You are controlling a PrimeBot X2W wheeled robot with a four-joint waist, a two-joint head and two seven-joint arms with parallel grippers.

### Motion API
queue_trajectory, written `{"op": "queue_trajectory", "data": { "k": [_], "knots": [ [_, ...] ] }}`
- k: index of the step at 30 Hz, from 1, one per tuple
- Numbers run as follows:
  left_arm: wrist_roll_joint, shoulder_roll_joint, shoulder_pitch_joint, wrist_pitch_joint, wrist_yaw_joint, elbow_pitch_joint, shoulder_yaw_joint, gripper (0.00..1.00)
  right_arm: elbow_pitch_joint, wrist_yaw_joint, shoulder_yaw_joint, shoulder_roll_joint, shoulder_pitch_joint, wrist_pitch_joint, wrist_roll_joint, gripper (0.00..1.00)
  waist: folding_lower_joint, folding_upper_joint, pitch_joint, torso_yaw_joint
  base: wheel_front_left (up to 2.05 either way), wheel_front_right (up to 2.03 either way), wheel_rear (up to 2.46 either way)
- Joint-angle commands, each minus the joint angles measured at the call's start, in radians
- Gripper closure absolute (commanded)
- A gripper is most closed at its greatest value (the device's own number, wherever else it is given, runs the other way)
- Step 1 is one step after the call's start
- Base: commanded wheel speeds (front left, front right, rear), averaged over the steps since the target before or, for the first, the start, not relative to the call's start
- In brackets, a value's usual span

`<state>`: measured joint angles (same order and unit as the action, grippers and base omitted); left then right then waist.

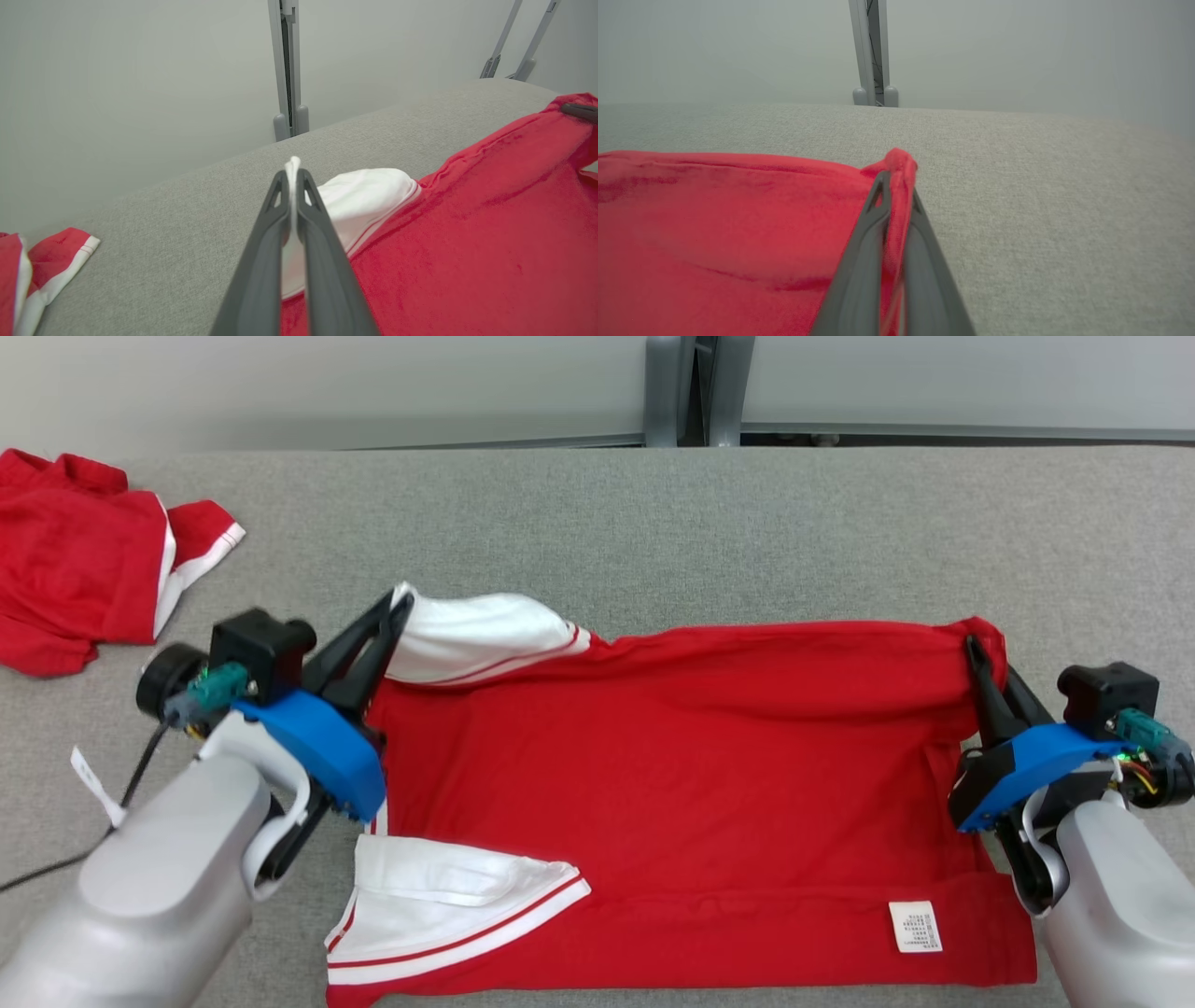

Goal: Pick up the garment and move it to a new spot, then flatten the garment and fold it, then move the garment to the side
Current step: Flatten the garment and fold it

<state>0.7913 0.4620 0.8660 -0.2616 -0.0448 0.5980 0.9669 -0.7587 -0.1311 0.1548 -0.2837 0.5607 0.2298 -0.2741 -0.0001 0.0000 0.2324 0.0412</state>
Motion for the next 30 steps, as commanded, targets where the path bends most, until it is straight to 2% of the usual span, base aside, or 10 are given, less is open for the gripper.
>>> {"op": "queue_trajectory", "data": {
  "k": [1, 10, 17, 29, 30],
  "knots": [
    [0.004, 0.016, -0.041, -0.004, 0.015, -0.029, -0.007, 1.0, -0.005, 0.001, -0.005, 0.002, -0.022, 0.011, 0.002, 1.0, 0.0001, 0.0, -0.013, 0.004, 0.0, 0.0, 0.0],
    [0.029, 0.053, -0.199, -0.004, 0.069, -0.136, -0.025, 1.0, 0.007, 0.001, -0.036, 0.01, -0.092, 0.033, 0.005, 1.0, 0.0001, 0.0, -0.052, 0.018, 0.0, 0.0, 0.0],
    [0.045, 0.061, -0.318, -0.004, 0.107, -0.204, -0.058, 1.0, 0.08, 0.001, -0.078, 0.025, -0.172, 0.035, 0.016, 1.0, 0.0001, 0.0, -0.078, 0.029, 0.0, 0.0, 0.0],
    [0.041, 0.04, -0.445, -0.004, 0.113, -0.215, -0.09, 1.0, 0.213, 0.001, -0.139, 0.067, -0.312, 0.035, 0.04, 1.0, 0.0001, 0.0, -0.095, 0.04, 0.0, 0.0, 0.0],
    [0.045, 0.033, -0.451, -0.005, 0.111, -0.214, -0.096, 1.0, 0.223, 0.001, -0.141, 0.069, -0.32, 0.035, 0.041, 0.82, 0.0001, 0.0, -0.096, 0.04, 0.0, 0.0, 0.0]
  ]
}}
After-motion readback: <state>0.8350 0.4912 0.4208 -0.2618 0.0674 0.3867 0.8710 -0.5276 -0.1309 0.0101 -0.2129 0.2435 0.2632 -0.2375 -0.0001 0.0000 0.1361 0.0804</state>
